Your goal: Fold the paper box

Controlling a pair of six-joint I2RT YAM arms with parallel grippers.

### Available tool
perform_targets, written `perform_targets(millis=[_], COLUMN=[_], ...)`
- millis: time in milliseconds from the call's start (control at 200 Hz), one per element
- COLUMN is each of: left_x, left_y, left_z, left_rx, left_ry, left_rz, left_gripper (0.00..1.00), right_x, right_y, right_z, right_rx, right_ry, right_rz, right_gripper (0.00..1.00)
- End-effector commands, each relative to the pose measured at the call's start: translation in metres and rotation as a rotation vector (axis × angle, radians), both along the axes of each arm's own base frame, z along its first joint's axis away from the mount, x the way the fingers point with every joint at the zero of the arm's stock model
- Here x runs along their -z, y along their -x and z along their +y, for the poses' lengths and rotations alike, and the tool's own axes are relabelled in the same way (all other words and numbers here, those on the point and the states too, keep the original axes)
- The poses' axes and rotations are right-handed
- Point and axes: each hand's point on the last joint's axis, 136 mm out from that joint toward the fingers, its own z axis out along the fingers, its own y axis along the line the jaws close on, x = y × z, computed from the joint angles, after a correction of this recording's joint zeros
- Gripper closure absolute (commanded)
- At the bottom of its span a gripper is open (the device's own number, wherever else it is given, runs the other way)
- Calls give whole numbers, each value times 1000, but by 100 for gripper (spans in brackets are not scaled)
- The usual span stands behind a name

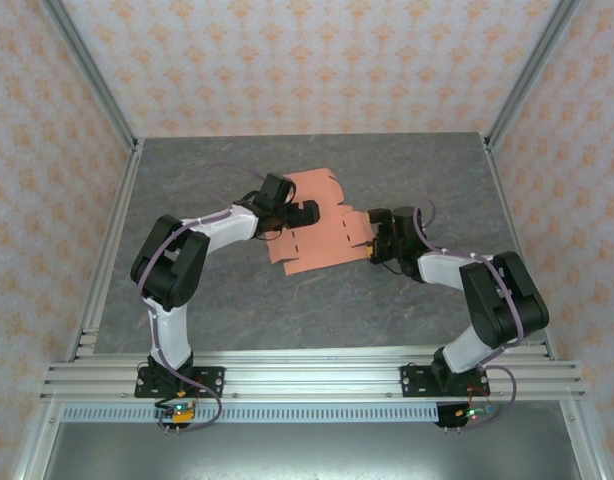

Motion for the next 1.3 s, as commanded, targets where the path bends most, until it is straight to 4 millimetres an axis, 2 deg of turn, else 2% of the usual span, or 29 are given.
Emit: perform_targets(millis=[0, 90, 110, 190, 385, 526, 581, 626, 641, 721, 886, 986, 1106, 1211, 1296], left_x=[-2, 6, 19, 26, 28, 26, 21, 20, 7, -12, -59, -91, -126, -149, -159], left_y=[13, 17, 19, 24, 27, 28, 29, 29, 27, 24, 17, 11, 10, 10, 11], left_z=[-5, -4, -3, 0, 4, 3, 2, 0, -2, -8, -7, 6, 25, 36, 49], left_rx=[-8, -25, -30, -40, -35, -35, -33, -30, -27, -5, -13, -72, -131, -142, -174], left_ry=[18, 36, 23, 8, -25, -17, -8, 4, 23, 70, 185, 236, 261, 268, 272], left_rz=[10, 30, 59, 79, 94, 98, 102, 100, 75, 54, 17, -28, -96, -141, -157], left_gripper=[0, 0, 0, 0, 0, 0, 0, 0, 0, 0, 0, 0, 0, 0, 0], right_x=[14, 17, 18, 17, 18, 9, 4, -4, -7, -20, -55, -74, -107, -153, -194], right_y=[-2, -10, -12, -18, -22, -28, -31, -34, -35, -40, -46, -46, -43, -39, -34], right_z=[-5, -3, -2, -2, -6, -7, -7, -4, -4, -1, 6, 4, 2, -1, -1], right_rx=[34, 44, 47, 55, 26, 4, -3, -21, -27, -57, -128, -157, -244, -328, -402], right_ry=[15, -1, -7, -10, 75, 126, 133, 143, 147, 174, 236, 308, 466, 648, 792], right_rz=[-5, -42, -45, -88, -105, -164, -191, -230, -244, -306, -444, -503, -582, -682, -776], right_gripper=[16, 24, 26, 41, 50, 70, 73, 79, 80, 91, 97, 97, 97, 97, 96])
